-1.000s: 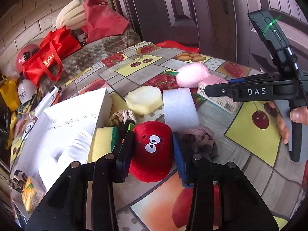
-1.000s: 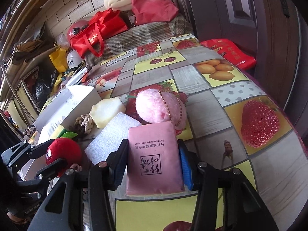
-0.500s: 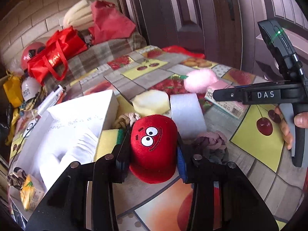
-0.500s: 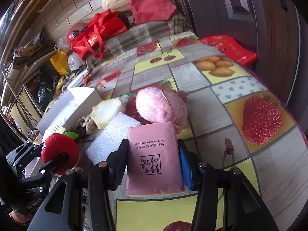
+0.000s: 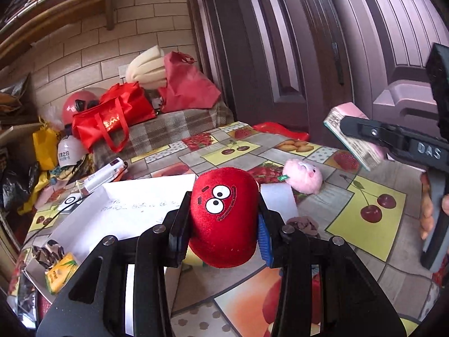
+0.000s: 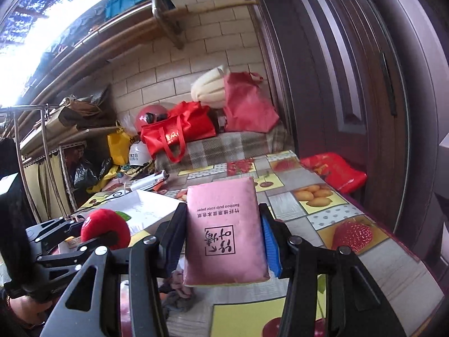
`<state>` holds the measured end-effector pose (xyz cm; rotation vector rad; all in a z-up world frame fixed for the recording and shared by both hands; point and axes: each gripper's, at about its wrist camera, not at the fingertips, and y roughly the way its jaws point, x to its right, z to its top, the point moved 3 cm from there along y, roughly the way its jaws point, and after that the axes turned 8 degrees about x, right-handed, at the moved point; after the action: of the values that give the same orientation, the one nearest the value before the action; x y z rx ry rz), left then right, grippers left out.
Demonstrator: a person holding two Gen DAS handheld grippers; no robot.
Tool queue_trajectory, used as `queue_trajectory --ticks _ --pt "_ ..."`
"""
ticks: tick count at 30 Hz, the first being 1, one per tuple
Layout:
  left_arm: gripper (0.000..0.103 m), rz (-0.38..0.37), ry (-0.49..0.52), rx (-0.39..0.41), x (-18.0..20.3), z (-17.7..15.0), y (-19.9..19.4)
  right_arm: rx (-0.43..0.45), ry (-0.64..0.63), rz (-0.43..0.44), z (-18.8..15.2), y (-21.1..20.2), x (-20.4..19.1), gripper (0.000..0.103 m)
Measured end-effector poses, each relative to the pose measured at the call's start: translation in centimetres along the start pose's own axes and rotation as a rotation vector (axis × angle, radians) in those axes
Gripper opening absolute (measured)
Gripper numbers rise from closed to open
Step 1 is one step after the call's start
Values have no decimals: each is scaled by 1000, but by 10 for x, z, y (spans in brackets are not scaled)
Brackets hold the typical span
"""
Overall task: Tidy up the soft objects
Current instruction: 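Carry both items over the white box and open both tools to drop them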
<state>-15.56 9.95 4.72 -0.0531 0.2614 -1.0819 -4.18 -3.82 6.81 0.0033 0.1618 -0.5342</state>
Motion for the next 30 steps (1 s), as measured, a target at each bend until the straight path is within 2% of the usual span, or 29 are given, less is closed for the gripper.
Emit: queue_trajectory --ticks 5,17,24,30 --pt "40 32 -42 6 -13 -3 -4 3 -33 21 -2 4 -21 50" --pt "40 145 -58 16 -56 -14 -25 -26 -85 106 -11 19 -67 50" --pt "40 181 -147 -11 -91 -24 -22 -98 -78 150 -20 40 -88 50" --pt "40 249 -169 3 -119 -28 -24 -145 -92 160 -28 55 -104 49"
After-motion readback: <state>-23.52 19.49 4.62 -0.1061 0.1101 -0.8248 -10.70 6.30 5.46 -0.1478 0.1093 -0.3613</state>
